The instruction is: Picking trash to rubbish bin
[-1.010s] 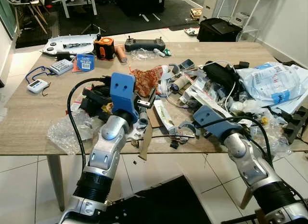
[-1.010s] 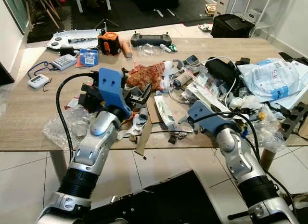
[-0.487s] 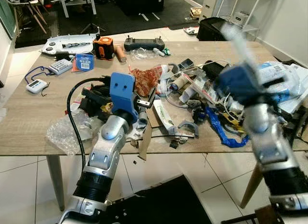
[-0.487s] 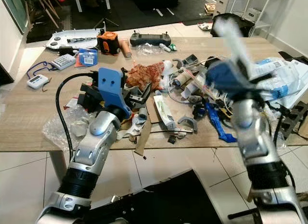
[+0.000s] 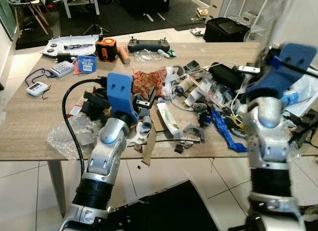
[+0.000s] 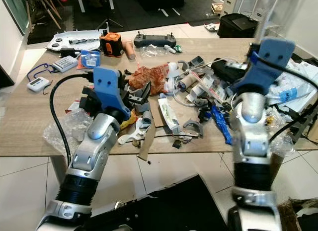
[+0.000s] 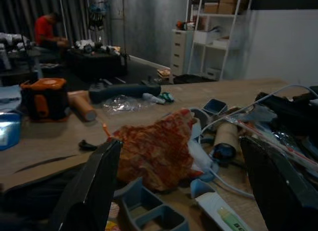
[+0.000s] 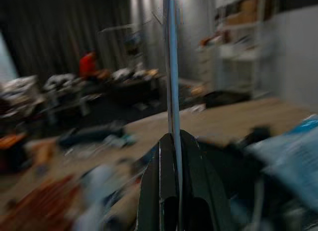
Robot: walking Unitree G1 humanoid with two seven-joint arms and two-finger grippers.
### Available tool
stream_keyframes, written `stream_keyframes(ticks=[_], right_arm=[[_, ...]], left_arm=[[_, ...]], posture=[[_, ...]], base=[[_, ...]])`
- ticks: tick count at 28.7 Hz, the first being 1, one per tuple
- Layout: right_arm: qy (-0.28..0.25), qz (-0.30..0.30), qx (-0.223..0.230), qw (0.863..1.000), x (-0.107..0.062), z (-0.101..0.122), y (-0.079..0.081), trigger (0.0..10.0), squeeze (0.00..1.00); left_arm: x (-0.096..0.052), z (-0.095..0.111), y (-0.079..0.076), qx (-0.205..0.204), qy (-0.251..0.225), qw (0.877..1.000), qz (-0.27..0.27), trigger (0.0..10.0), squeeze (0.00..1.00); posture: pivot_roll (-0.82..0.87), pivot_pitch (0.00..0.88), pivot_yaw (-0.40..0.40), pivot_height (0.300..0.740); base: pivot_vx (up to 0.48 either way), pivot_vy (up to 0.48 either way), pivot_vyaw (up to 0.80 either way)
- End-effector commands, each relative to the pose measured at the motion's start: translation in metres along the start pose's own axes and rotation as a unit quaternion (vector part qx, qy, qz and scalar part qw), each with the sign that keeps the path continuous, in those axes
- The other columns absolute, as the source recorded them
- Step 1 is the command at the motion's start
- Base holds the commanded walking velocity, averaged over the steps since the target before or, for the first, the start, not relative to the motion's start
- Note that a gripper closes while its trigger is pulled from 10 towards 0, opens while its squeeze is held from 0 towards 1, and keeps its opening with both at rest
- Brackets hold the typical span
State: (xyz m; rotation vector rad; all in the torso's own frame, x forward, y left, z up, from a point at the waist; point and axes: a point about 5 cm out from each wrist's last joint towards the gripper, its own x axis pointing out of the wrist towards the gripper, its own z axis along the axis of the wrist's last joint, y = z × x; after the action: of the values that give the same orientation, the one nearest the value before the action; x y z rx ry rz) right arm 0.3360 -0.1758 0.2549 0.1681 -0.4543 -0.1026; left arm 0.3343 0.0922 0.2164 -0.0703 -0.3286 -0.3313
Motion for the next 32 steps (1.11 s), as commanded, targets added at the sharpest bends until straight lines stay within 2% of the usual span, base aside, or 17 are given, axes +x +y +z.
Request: stream_keyframes(ticks=[1,4,5,7,8,10,15,18,19,22,24,32], right_arm=[[0.004,0.023,0.010,1.000,-0.003,-0.002,0.005,10.0,0.00],[0.009,0.046,-0.013,0.999,-0.006,-0.007,0.011,10.0,0.00],[0.011,0.068,-0.046,0.997,-0.008,-0.008,0.017,10.0,0.00],[0.019,0.079,-0.043,0.996,-0.009,-0.009,0.021,10.0,0.00],[0.036,0.119,-0.027,0.992,-0.013,-0.012,0.030,10.0,0.00],[0.037,0.133,-0.022,0.990,-0.014,-0.012,0.032,10.0,0.00],[0.047,0.156,-0.047,0.985,-0.020,-0.021,0.032,10.0,0.00],[0.053,0.120,-0.049,0.990,-0.021,-0.026,0.020,10.0,0.00],[0.072,0.114,-0.049,0.990,-0.023,-0.030,0.016,10.0,0.00],[0.077,0.113,-0.056,0.989,-0.025,-0.032,0.014,10.0,0.00],[0.064,0.115,-0.085,0.988,-0.029,-0.031,0.010,10.0,0.00],[0.058,0.109,-0.094,0.988,-0.033,-0.030,0.007,10.0,0.00]], left_arm=[[-0.007,-0.001,0.008,0.002,0.004,1.000,0.015,10.0,0.00],[-0.011,-0.003,0.014,-0.017,0.012,0.999,0.036,10.0,0.00],[-0.014,-0.003,0.020,-0.036,0.014,0.998,0.058,10.0,0.00],[-0.016,-0.003,0.025,-0.048,0.012,0.996,0.073,10.0,0.00],[-0.022,-0.003,0.038,-0.043,0.015,0.993,0.111,10.0,0.00],[-0.024,-0.003,0.041,-0.039,0.016,0.992,0.122,10.0,0.00],[-0.032,-0.002,0.052,-0.071,0.011,0.982,0.175,10.0,0.00],[-0.038,-0.004,0.052,-0.026,0.022,0.987,0.159,10.0,0.00],[-0.040,-0.005,0.052,-0.027,0.029,0.987,0.159,10.0,0.00],[-0.041,-0.005,0.051,-0.028,0.030,0.987,0.153,10.0,0.00],[-0.040,-0.004,0.045,-0.021,0.028,0.991,0.131,10.0,0.00],[-0.033,-0.005,0.034,-0.022,0.032,0.994,0.106,10.0,0.00]], posture=[[0.02,0.129,0.020,0.740],[0.02,0.135,0.013,0.740],[0.02,0.136,0.013,0.740],[0.02,0.136,0.013,0.740],[0.03,0.139,-0.003,0.740],[0.03,0.139,-0.003,0.740],[0.03,0.137,-0.041,0.740],[0.03,0.136,-0.045,0.740],[0.03,0.136,-0.045,0.740],[0.03,0.134,-0.042,0.740],[0.03,0.134,-0.036,0.740],[0.02,0.129,-0.034,0.740]], base=[[0.000,0.000,0.00],[0.000,0.000,0.00],[0.000,0.000,0.00],[0.000,0.000,0.00],[0.000,0.000,0.00],[0.000,0.000,0.00],[0.000,0.000,0.00],[0.000,0.000,0.00],[0.000,0.000,0.00],[0.000,0.000,0.00],[0.000,0.000,0.00],[0.000,0.000,0.00]])
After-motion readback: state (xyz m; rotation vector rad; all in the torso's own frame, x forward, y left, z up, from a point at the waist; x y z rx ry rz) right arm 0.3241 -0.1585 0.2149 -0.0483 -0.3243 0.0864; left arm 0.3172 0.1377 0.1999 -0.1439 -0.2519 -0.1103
